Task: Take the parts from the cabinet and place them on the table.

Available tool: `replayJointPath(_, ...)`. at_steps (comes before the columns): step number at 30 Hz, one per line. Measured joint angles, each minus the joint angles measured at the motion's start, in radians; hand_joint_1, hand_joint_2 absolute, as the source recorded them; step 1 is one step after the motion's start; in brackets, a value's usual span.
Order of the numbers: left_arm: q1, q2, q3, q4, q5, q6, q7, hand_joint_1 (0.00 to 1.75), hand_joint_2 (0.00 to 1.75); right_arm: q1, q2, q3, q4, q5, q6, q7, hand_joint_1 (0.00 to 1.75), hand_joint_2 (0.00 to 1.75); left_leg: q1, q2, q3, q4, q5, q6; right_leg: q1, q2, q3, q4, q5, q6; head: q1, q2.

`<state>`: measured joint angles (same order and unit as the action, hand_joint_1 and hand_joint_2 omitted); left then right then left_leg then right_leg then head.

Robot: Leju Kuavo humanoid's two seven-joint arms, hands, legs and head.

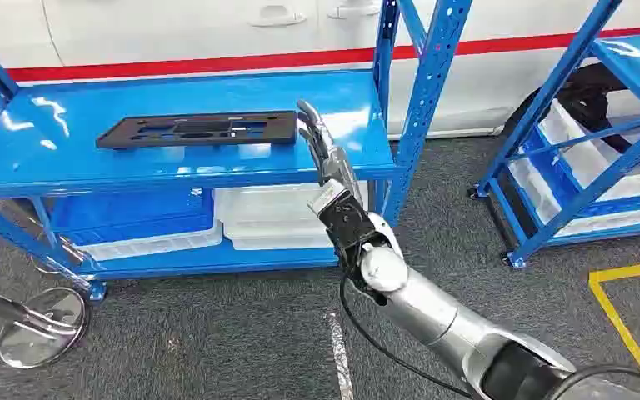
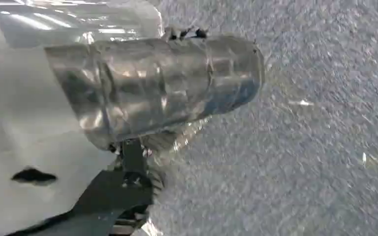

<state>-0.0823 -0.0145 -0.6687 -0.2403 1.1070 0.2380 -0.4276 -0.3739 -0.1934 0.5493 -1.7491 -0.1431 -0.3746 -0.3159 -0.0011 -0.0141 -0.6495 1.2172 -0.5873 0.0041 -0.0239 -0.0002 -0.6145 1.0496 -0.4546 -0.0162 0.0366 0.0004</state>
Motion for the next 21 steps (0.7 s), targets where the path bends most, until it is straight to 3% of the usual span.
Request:
replayJointPath(1, 0.001, 0.0, -0.002, 0.0, 0.0, 0.0, 0.0, 0.0, 0.0, 0.001, 0.0, 0.0, 0.001, 0.0, 0.0, 0.0, 0.0, 0.0, 0.003, 0.001, -0.047, 0.074, -0.019, -0.004, 0.001, -0.001, 0.003, 0.0, -0.005, -0.001, 0.0, 0.0)
replayJointPath(2, 0.001, -0.001, -0.003, 0.0, 0.001, 0.0, 0.0, 0.0, 0.0, 0.004, 0.0, 0.0, 0.002, 0.0, 0.0, 0.0, 0.0, 0.0, 0.004, 0.003, -0.08, 0.117, -0.02, -0.005, 0.001, -0.001, 0.008, 0.001, -0.011, -0.001, 0.0, 0.0)
replayJointPath(3, 0.001, -0.001, -0.003, 0.0, 0.001, 0.0, 0.0, 0.0, 0.0, 0.005, 0.0, 0.0, 0.002, 0.0, 0.001, 0.0, 0.0, 0.0, 0.004, 0.005, -0.087, 0.108, 0.006, -0.005, 0.001, -0.001, 0.015, 0.001, -0.016, 0.0, 0.0, 0.0)
replayJointPath(4, 0.003, -0.001, -0.005, 0.0, 0.001, 0.0, 0.001, 0.0, 0.0, 0.005, 0.0, 0.0, 0.002, 0.0, 0.001, 0.0, 0.0, 0.0, 0.004, 0.006, -0.075, 0.062, 0.047, -0.003, 0.002, 0.0, 0.023, 0.001, -0.022, 0.0, 0.0, 0.0)
replayJointPath(5, 0.004, 0.0, -0.007, 0.0, 0.001, 0.0, 0.001, 0.0, 0.0, 0.005, 0.0, 0.0, 0.002, 0.0, 0.004, 0.0, 0.0, 0.0, 0.004, 0.006, -0.039, -0.036, 0.113, 0.004, 0.003, 0.002, 0.035, 0.001, -0.029, 0.003, 0.0, 0.0)
replayJointPath(6, 0.004, 0.0, -0.008, 0.0, 0.0, 0.0, 0.001, 0.0, 0.0, 0.005, 0.0, 0.0, 0.002, 0.0, 0.005, 0.0, 0.0, 0.0, 0.003, 0.006, -0.009, -0.112, 0.159, 0.011, 0.003, 0.002, 0.043, 0.0, -0.035, 0.005, 0.0, 0.0)
replayJointPath(8, 0.003, 0.001, -0.011, 0.0, -0.002, 0.0, 0.002, 0.0, 0.0, 0.004, 0.0, 0.0, 0.005, -0.003, 0.008, 0.0, 0.0, 0.0, -0.009, 0.008, 0.025, -0.173, 0.152, 0.024, 0.005, 0.004, 0.049, -0.006, -0.04, 0.015, 0.0, 0.0)
replayJointPath(10, 0.0, 0.001, -0.015, 0.0, -0.002, -0.007, 0.004, 0.0, 0.0, 0.006, 0.0, 0.002, 0.006, -0.01, 0.018, 0.001, 0.0, 0.0, -0.014, 0.008, 0.031, -0.194, 0.139, 0.032, 0.004, 0.003, 0.053, -0.003, -0.034, 0.028, 0.0, 0.0)
replayJointPath(12, 0.002, 0.001, -0.016, 0.0, -0.002, -0.011, 0.006, 0.0, 0.0, 0.004, 0.0, 0.003, 0.007, -0.013, 0.029, 0.001, 0.0, 0.0, -0.008, 0.005, 0.06, -0.211, 0.139, 0.042, 0.003, -0.002, 0.055, 0.002, -0.038, 0.036, 0.0, 0.0)
replayJointPath(13, 0.003, 0.001, -0.016, 0.0, -0.002, -0.011, 0.006, 0.0, 0.0, 0.004, -0.004, 0.003, 0.008, -0.014, 0.035, 0.001, 0.0, 0.0, -0.007, 0.006, 0.073, -0.22, 0.137, 0.047, 0.0, -0.001, 0.047, 0.029, -0.047, 0.04, 0.003, 0.0)
replayJointPath(14, 0.002, 0.001, -0.016, 0.0, -0.002, -0.011, 0.008, 0.0, 0.0, -0.001, -0.003, 0.004, 0.008, -0.014, 0.041, 0.0, 0.0, 0.0, -0.006, 0.006, 0.08, -0.221, 0.133, 0.053, 0.004, 0.0, 0.018, 0.084, -0.073, 0.042, 0.002, 0.0)
replayJointPath(16, -0.001, 0.002, -0.019, 0.0, -0.002, -0.011, 0.008, 0.0, 0.0, 0.002, -0.005, 0.006, 0.01, -0.014, 0.045, 0.0, 0.0, 0.0, -0.007, 0.006, 0.089, -0.22, 0.123, 0.062, 0.004, 0.001, -0.073, 0.227, -0.124, 0.049, 0.003, 0.0)
replayJointPath(17, 0.0, 0.002, -0.02, 0.0, -0.002, -0.011, 0.008, 0.0, 0.0, 0.005, -0.006, 0.006, 0.012, -0.014, 0.046, 0.0, 0.0, 0.0, -0.008, 0.004, 0.094, -0.22, 0.117, 0.063, 0.004, 0.0, -0.114, 0.277, -0.132, 0.051, 0.003, 0.0)
replayJointPath(18, 0.001, 0.002, -0.021, 0.0, -0.002, -0.011, 0.009, 0.0, 0.0, 0.005, -0.006, 0.008, 0.013, -0.013, 0.05, 0.0, 0.0, 0.0, -0.007, 0.003, 0.1, -0.218, 0.111, 0.061, 0.003, 0.0, -0.133, 0.281, -0.117, 0.052, 0.003, 0.0)
replayJointPath(19, 0.003, 0.002, -0.023, 0.0, -0.002, -0.011, 0.01, 0.0, 0.0, 0.004, -0.007, 0.009, 0.014, -0.012, 0.056, 0.001, 0.0, 0.0, -0.007, 0.001, 0.109, -0.216, 0.103, 0.06, 0.003, 0.0, -0.128, 0.242, -0.077, 0.051, 0.003, 0.0)
replayJointPath(21, 0.004, 0.002, -0.026, 0.0, -0.002, -0.01, 0.013, 0.0, 0.0, 0.003, -0.007, 0.01, 0.014, -0.011, 0.064, 0.003, 0.0, 0.0, -0.003, -0.001, 0.132, -0.21, 0.082, 0.052, 0.0, -0.001, -0.067, 0.072, 0.042, 0.05, 0.003, 0.0)
